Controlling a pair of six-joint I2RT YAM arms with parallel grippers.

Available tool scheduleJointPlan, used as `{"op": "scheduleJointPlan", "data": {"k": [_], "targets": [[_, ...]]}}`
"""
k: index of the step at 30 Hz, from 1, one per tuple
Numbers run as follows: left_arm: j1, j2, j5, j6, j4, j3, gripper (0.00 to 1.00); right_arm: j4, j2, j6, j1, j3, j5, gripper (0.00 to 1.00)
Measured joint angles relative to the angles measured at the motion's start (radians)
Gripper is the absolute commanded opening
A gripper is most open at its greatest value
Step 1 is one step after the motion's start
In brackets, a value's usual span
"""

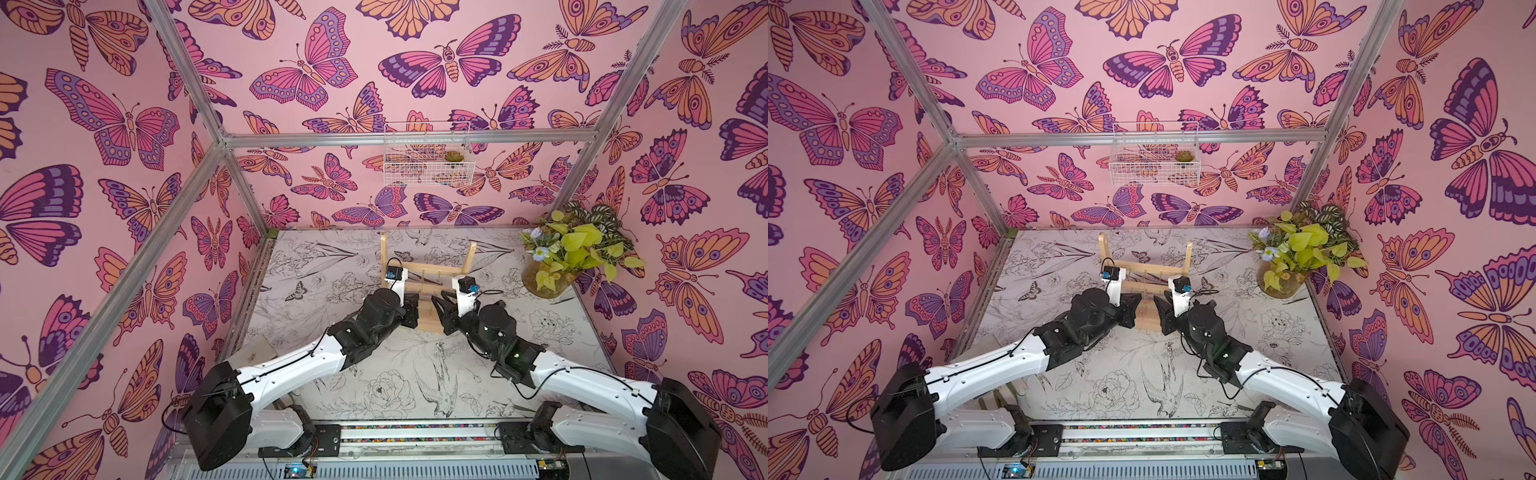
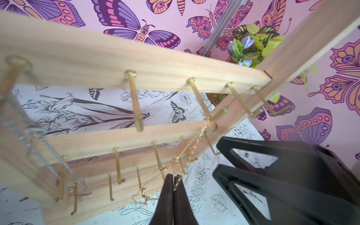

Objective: Hang the necklace on the jewelry display stand
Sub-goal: Hang the necklace on the stand.

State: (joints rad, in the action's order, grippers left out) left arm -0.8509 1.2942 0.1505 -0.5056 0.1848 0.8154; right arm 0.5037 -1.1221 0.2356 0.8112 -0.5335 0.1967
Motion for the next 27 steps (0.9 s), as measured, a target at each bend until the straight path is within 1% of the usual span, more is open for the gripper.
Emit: {"op": "scheduleJointPlan", "data": {"k": [6,13,17,23,27], "targets": [[0.025,0.039,0.003,0.000,0.000,-0.002,0.00,0.000,-0.001,0.001,0.000,0.000,-0.025,0.37],[0.026,0.042,-0.004,-0.001,0.001,-0.010,0.00,0.002,-0.041,0.011,0.000,0.000,-0.051,0.41],[0.026,0.016,-0.005,-0.008,-0.010,-0.041,0.00,0.014,-0.086,0.029,0.000,0.000,-0.059,0.42],[0.026,-0.071,-0.005,-0.012,-0.038,-0.051,0.00,0.097,-0.159,0.050,0.000,0.006,-0.059,0.42],[0.026,-0.070,-0.006,-0.012,-0.039,-0.051,0.00,0.137,-0.215,0.053,0.001,0.007,-0.068,0.42]]}}
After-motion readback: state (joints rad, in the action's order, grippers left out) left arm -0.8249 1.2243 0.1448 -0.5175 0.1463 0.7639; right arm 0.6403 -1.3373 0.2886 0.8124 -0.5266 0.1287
